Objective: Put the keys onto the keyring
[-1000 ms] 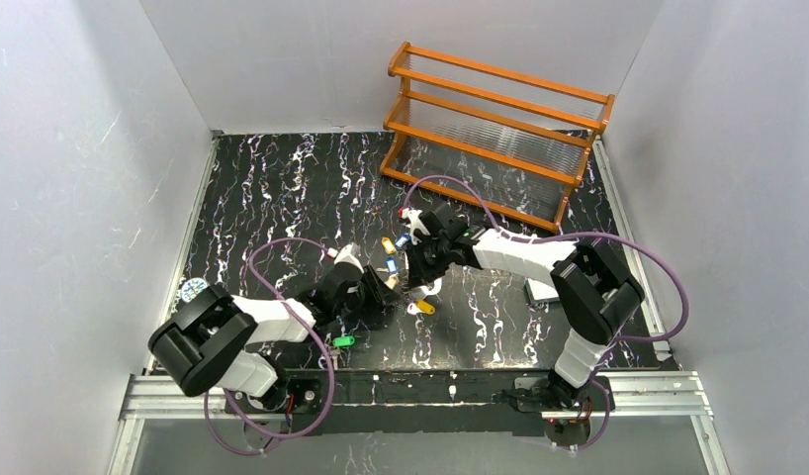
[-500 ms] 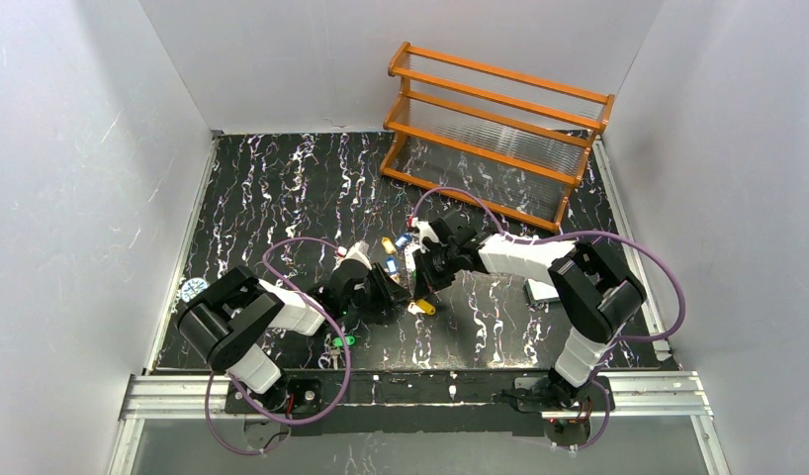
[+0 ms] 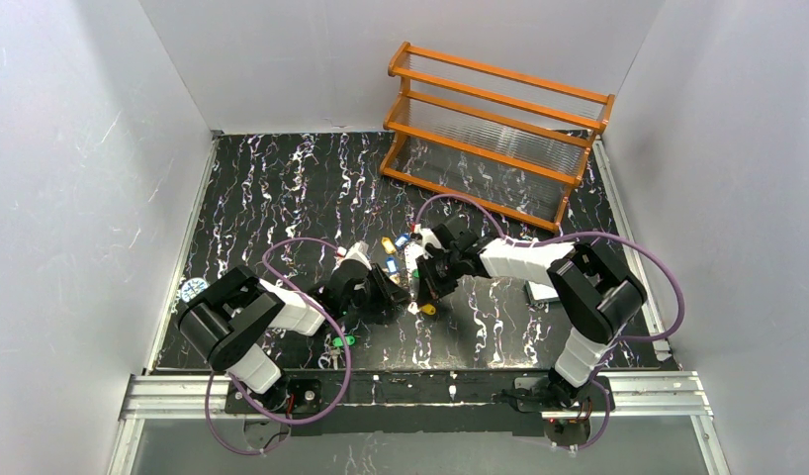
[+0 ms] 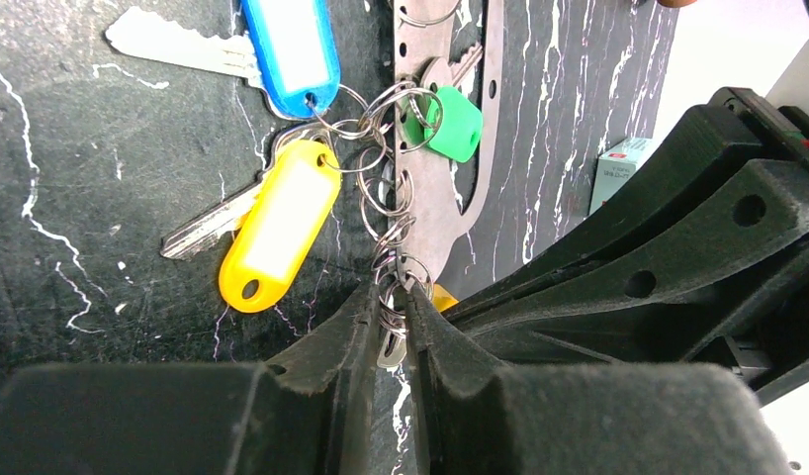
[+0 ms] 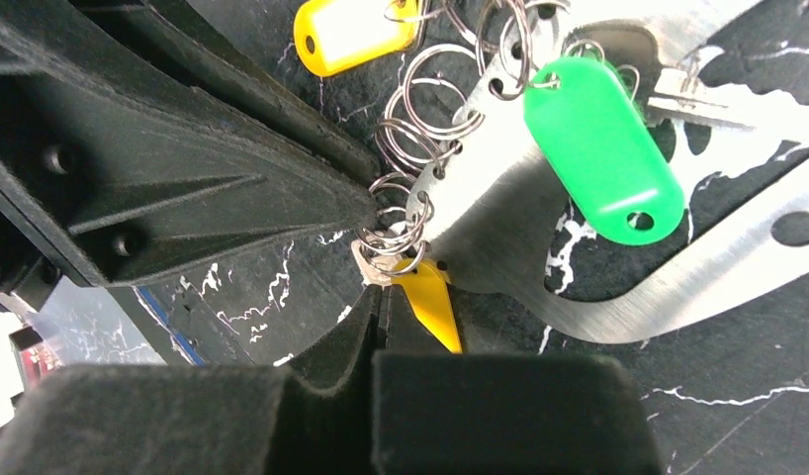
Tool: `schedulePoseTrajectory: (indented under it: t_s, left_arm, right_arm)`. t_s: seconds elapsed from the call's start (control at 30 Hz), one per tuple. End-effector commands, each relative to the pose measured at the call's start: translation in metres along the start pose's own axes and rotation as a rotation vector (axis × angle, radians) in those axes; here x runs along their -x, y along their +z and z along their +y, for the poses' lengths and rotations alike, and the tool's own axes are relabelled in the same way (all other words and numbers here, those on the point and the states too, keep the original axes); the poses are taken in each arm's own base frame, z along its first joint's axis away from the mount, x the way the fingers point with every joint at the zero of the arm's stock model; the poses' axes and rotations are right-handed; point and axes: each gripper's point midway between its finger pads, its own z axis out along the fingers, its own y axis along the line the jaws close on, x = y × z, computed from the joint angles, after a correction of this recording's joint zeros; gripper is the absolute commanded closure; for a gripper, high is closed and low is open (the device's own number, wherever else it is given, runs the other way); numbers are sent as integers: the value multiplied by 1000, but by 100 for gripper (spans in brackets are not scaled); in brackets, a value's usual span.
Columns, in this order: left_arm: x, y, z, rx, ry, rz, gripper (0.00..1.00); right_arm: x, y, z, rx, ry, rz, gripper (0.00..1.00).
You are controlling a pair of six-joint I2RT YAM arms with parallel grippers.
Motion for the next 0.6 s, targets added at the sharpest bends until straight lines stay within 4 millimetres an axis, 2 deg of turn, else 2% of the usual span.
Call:
schedulePoseTrajectory:
  t_s: [0.0,0.13,0.23,0.37,0.57]
  left_arm:
    - [6,-1,-5,-16,4,-29,85]
    - [9,-5,-6,-24,8,-47,85]
    - [13,-10,-9,-36,16,-66,84]
    - [18,-15,-14,-53,23,-94,80]
    - [21,-24,-18,-78,85,-116,72]
  right_arm:
    - [15,-13,5,-16,-40,-81,96]
    - [30,-26,8,-29,-46,-144,77]
    - [38,-32,8,-9,-16,-177,69]
    - [43,-35,6,41,43,-190,67]
    - [38,-25,5,121,148,-146,65]
